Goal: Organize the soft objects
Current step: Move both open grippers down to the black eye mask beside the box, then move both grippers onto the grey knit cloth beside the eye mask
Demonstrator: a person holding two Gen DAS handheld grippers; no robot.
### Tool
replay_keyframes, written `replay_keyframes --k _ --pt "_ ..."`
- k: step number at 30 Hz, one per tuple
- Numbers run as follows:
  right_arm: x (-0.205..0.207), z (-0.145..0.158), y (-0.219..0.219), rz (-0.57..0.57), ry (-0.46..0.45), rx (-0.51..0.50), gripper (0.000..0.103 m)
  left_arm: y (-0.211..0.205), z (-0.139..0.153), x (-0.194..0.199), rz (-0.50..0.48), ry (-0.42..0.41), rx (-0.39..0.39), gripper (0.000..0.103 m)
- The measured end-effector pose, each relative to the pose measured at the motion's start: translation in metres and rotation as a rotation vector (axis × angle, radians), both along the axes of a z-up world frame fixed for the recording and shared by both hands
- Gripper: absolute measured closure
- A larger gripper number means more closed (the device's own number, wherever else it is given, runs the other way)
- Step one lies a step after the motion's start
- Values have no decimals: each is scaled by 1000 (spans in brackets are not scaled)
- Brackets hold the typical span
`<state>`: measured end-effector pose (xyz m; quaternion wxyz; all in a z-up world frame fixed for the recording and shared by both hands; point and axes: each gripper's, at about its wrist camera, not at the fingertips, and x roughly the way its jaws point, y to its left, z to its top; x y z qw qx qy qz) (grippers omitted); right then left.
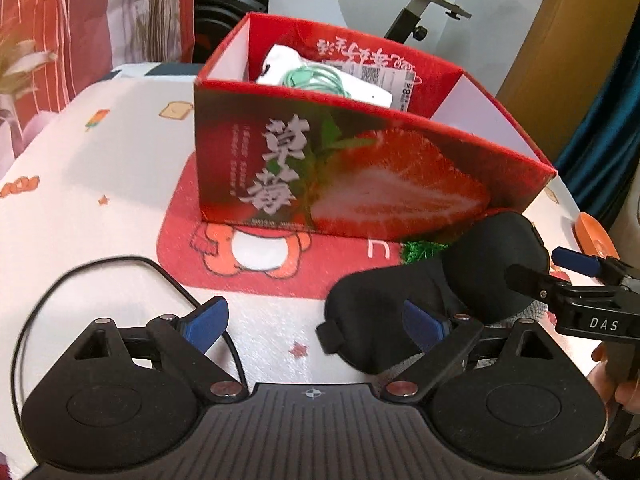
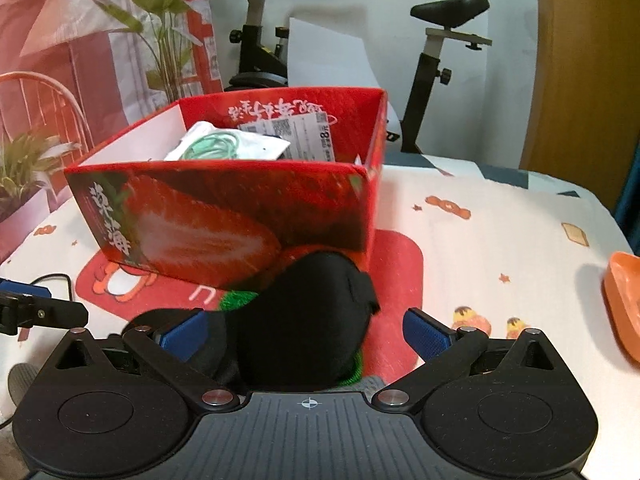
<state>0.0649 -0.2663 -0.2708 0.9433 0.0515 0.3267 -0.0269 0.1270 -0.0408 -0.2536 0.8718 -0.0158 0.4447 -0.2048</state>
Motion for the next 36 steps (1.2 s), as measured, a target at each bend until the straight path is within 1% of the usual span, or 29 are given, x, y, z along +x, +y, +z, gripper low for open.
replay_keyframes --k 5,7,11,16,21,26,32,36 --pt "-2 -6 1 29 -27 -33 1 -8 -11 -2 -6 36 1 15" --pt "-3 -7 3 34 -42 -50 4 -7 -12 -1 -4 45 -1 16" --pt "-2 -6 3 56 -59 -45 5 -4 -12 4 24 57 -27 17" --pt "-5 1 0 66 -82 -36 6 -4 -11 4 30 64 -29 19" --pt "-8 1 -1 60 -74 -30 6 -2 -6 0 22 54 -22 19" --pt "-17 -1 2 54 -76 -22 6 3 -1 -11 5 25 -8 19" --pt "-33 -12 7 50 -65 10 6 13 3 -29 -2 0 6 18" --pt "-44 -23 12 51 -49 0 6 20 4 -39 11 -14 -10 18"
